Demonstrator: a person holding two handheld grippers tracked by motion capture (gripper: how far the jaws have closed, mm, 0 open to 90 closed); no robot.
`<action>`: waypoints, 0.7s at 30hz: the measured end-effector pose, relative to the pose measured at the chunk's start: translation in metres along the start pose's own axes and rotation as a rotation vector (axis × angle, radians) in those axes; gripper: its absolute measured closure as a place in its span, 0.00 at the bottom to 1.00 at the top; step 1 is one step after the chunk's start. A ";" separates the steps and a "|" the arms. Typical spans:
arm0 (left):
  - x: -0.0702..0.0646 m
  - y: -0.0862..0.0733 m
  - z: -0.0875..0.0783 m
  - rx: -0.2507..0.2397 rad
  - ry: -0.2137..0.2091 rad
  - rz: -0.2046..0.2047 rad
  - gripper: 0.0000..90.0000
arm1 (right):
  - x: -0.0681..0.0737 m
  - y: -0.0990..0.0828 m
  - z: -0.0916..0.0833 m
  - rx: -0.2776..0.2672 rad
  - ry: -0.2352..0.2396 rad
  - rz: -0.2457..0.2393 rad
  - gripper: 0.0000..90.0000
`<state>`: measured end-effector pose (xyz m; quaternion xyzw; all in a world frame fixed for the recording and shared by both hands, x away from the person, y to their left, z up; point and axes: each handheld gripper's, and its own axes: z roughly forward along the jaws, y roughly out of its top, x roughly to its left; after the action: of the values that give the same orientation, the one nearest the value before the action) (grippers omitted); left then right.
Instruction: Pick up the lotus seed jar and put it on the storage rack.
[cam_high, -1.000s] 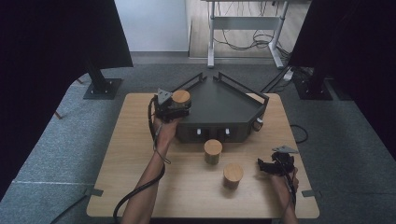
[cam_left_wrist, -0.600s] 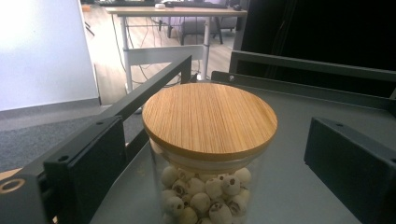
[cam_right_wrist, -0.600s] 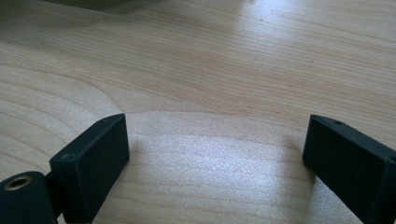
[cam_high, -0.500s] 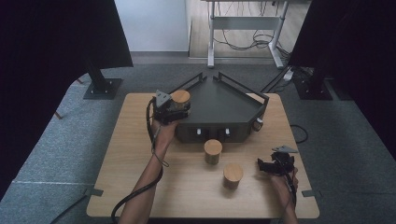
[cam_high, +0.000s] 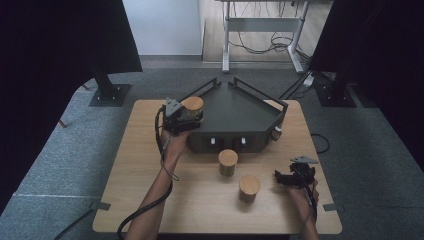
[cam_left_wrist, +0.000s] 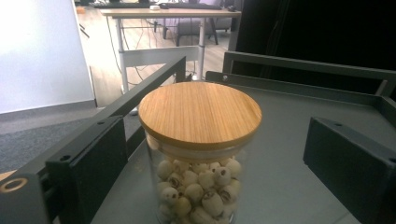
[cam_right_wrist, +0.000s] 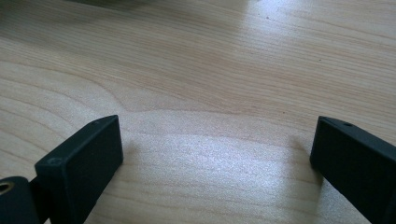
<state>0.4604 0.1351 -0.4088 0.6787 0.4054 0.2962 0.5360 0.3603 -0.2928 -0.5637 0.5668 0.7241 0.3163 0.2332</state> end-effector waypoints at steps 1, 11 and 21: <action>0.000 0.000 -0.001 0.002 -0.003 0.001 0.07 | 0.000 0.000 0.000 0.000 0.000 0.000 0.02; -0.006 0.002 -0.017 0.002 -0.037 0.028 0.07 | 0.000 0.000 0.000 0.000 0.000 0.000 0.02; -0.009 0.004 -0.031 0.002 -0.051 0.061 0.07 | 0.000 0.000 0.000 -0.001 0.000 0.000 0.02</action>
<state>0.4305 0.1420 -0.3969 0.6988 0.3709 0.2944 0.5361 0.3602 -0.2928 -0.5637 0.5667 0.7240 0.3167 0.2332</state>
